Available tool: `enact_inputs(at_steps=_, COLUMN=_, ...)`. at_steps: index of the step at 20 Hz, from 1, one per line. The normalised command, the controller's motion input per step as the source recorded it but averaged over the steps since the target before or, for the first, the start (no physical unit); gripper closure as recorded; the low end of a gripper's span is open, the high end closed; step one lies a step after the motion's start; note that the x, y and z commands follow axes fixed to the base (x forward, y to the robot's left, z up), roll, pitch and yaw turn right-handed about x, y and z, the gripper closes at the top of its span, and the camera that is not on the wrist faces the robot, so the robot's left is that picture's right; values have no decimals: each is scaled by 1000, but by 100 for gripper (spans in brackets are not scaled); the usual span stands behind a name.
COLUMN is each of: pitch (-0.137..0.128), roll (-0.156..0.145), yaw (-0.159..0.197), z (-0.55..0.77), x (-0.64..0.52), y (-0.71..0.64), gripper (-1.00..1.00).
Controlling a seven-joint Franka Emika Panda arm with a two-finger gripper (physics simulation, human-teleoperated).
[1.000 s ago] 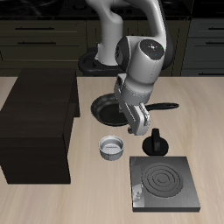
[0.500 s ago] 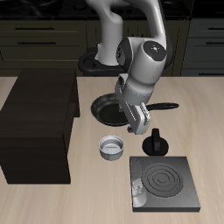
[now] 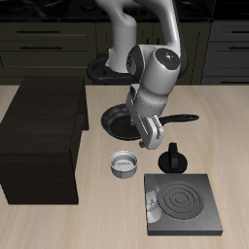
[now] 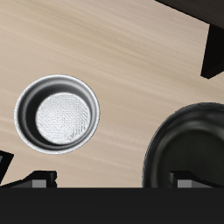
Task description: Place the ramekin on the bottom layer of the wooden shelf
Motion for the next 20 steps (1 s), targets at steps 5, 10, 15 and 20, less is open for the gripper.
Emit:
enact_inputs(at_steps=5, pitch=27, roll=27, yaw=36, z=-152, x=77, y=119, gripper=-100)
enact_inputs(at_steps=10, pitch=20, roll=62, yaw=48, z=-160, x=-23, y=436, gripper=-100)
enact_inputs(at_steps=15, pitch=22, roll=23, yaw=33, z=-141, x=57, y=191, gripper=-100)
enact_inputs(at_steps=20, pitch=2, roll=50, yaw=76, z=-109, x=67, y=287, gripper=-100)
